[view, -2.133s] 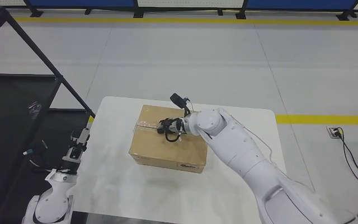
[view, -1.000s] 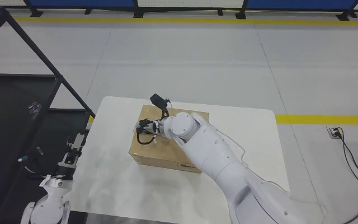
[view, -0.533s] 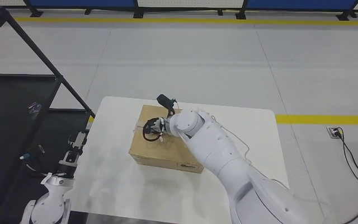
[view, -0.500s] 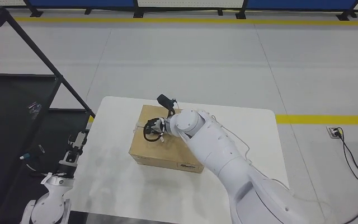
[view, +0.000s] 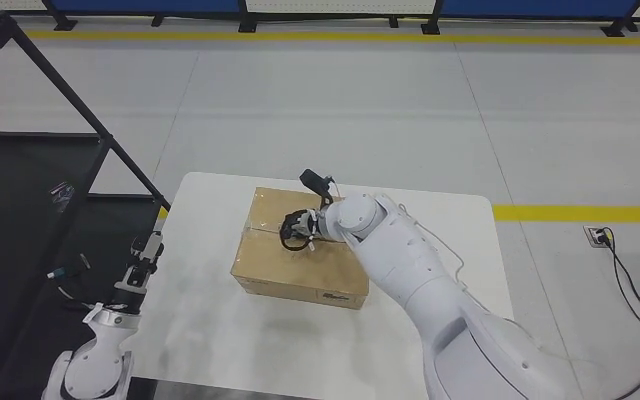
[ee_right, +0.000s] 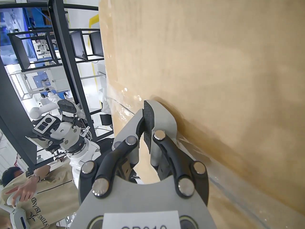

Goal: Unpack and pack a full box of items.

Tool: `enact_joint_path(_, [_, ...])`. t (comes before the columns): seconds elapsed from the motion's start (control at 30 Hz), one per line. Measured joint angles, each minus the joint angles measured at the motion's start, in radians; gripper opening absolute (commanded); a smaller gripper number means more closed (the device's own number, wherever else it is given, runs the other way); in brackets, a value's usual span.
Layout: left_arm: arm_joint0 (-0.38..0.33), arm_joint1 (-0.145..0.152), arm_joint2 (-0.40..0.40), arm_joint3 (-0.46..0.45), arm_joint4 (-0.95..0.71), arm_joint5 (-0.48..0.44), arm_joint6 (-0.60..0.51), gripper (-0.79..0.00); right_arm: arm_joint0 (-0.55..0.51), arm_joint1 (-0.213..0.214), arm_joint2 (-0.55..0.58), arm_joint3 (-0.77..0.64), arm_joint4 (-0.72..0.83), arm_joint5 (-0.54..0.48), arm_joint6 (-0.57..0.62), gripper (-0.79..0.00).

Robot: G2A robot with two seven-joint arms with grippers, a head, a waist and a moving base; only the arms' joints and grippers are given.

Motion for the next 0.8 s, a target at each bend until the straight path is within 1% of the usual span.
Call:
enact_joint_path(0.13, [-0.006, 0.000, 0.010, 0.001, 0.007, 0.004, 0.001, 0.000, 0.001, 0.021, 0.015, 0.007, 0.001, -0.030, 0.029, -0.785])
enact_joint_path(0.33, [-0.010, 0.000, 0.020, 0.001, 0.016, 0.008, 0.002, 0.000, 0.001, 0.056, 0.033, 0.012, -0.003, -0.078, 0.114, -0.785])
enact_joint_path(0.53, [-0.011, 0.001, 0.027, -0.009, 0.022, 0.014, 0.003, 0.000, 0.001, 0.090, 0.051, 0.021, -0.010, -0.098, 0.128, -0.785])
enact_joint_path(0.8, [-0.011, 0.001, 0.034, -0.016, 0.030, 0.019, 0.005, 0.000, -0.003, 0.141, 0.090, 0.025, 0.017, -0.164, 0.195, -0.785])
